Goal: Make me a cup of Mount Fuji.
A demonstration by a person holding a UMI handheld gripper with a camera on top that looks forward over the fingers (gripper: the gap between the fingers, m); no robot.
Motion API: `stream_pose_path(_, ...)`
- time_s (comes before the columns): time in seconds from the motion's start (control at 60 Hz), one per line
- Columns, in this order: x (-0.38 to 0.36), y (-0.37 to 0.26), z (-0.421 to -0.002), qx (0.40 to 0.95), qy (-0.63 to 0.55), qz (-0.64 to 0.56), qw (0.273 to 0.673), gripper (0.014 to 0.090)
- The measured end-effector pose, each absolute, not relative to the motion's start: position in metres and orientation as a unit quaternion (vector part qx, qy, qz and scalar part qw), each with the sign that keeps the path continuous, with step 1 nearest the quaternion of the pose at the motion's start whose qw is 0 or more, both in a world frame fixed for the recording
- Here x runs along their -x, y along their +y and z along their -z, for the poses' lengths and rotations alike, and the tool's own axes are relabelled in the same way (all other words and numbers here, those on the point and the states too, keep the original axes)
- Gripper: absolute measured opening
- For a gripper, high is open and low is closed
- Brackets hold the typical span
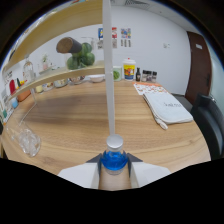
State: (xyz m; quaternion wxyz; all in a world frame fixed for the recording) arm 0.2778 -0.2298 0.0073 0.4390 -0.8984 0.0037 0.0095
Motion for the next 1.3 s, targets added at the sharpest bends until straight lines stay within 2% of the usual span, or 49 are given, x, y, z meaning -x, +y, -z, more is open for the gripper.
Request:
stream_pose_path(0.033, -0.278, -0.232, -0.009, 0.898, 0.005, -0.006, 0.44, 0.0459)
stream_pose_path(0.083, -0.28, -0.236, -0.013, 0.897, 0.009, 0.0, 0.443, 0.054)
stream_pose_path(0.117, -0.279, -0.24, -0.019, 0.895, 0.01, 0.002, 0.445, 0.0626)
stream_pose_path(0.167, -0.28, -0.245, -0.03, 0.893, 0.014, 0.01, 0.451, 0.0804)
stream_pose_path(0.2, -0.281, -0.248, -0.04, 0.889, 0.02, 0.018, 0.457, 0.086)
stream_pose_path(0.333, -0.269, -0.262, -0.092, 0.869, 0.053, 0.03, 0.492, 0.0853)
stream_pose_path(0.5, -0.208, -0.277, -0.14, 0.85, 0.053, 0.021, 0.524, 0.0849)
stream_pose_path(0.6, -0.16, -0.279, -0.148, 0.845, 0.042, 0.01, 0.533, 0.0852)
stream_pose_path(0.783, -0.084, -0.261, -0.137, 0.851, 0.031, 0.001, 0.525, 0.0857)
stream_pose_path(0.85, -0.063, -0.251, -0.147, 0.851, 0.03, -0.002, 0.525, 0.0857)
stream_pose_path(0.983, -0.022, -0.235, -0.199, 0.841, 0.031, -0.002, 0.54, 0.0863)
stream_pose_path(1.183, 0.032, -0.213, -0.309, 0.806, 0.013, 0.007, 0.592, 0.0863)
stream_pose_path(1.3, 0.055, -0.188, -0.356, 0.787, 0.012, 0.001, 0.616, 0.0864)
